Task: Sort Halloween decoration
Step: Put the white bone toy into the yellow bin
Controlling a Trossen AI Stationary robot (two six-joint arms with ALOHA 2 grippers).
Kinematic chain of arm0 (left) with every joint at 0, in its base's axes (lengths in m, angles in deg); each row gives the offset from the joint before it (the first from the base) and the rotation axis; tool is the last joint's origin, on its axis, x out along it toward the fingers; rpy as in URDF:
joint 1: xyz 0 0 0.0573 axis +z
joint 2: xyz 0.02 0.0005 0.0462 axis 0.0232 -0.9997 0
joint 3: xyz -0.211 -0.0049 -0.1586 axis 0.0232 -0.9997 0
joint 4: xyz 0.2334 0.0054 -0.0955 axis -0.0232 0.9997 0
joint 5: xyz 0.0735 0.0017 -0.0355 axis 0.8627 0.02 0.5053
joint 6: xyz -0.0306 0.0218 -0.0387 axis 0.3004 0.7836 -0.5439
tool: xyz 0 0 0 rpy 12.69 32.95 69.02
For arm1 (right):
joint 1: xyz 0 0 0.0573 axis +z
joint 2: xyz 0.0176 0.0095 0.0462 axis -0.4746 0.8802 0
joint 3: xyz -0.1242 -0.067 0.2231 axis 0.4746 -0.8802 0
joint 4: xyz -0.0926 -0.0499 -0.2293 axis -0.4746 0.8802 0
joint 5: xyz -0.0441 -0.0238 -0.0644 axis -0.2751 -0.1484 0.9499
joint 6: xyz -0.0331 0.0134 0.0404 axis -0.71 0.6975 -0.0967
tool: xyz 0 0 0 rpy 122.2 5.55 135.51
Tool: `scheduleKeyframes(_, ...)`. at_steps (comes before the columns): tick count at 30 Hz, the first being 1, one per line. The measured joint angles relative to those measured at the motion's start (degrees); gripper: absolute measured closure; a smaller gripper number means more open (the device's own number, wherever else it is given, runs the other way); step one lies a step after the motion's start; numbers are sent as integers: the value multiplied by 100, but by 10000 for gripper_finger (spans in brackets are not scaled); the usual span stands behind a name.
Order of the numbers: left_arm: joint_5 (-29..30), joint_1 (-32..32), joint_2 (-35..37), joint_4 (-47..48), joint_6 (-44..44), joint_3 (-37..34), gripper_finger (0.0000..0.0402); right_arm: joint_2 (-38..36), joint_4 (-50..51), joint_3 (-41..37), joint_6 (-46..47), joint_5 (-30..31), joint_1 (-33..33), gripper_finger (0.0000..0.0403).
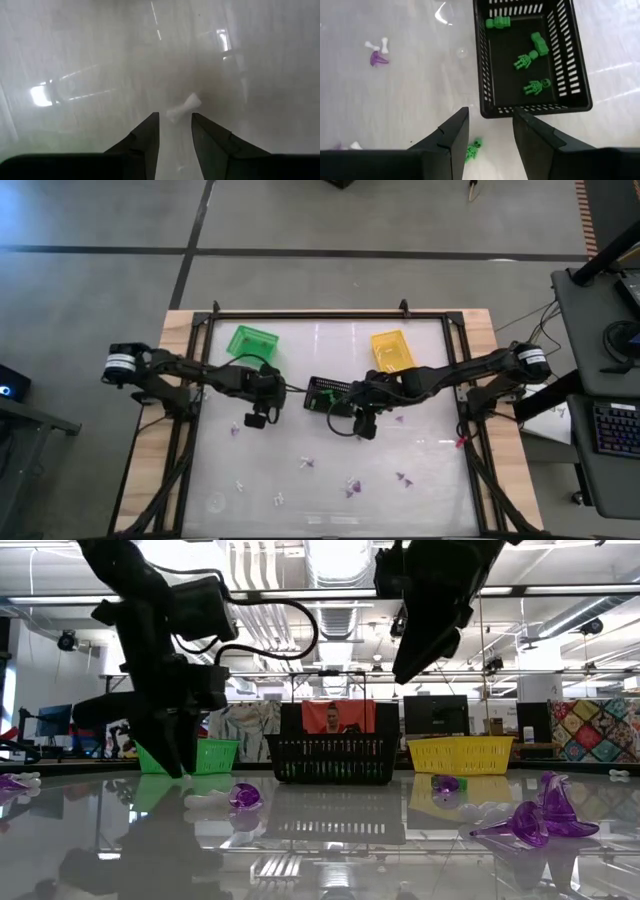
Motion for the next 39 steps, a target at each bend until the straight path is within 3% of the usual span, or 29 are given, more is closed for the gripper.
scheduleKeyframes(10, -10, 0, -207, -204, 90, 2, 313, -193, -247, -360, 218, 9, 4, 266)
scheduleKeyframes(19, -61, -4, -217, -147, 65, 2, 389, -197, -310, -360, 219, 9, 9, 266)
scheduleKeyframes(28, -56, 2, -57, -49, -113, -25, 399, -197, -414, -365, 118, 13, 74, 270)
scheduleKeyframes(33, -192, 0, 515, -174, -351, -31, 401, -197, -1411, -614, -304, 102, 249, 271)
scheduleKeyframes(39, -205, -79, 1478, -1063, -800, -52, 401, -184, -4140, -1409, -1226, 118, 380, 271)
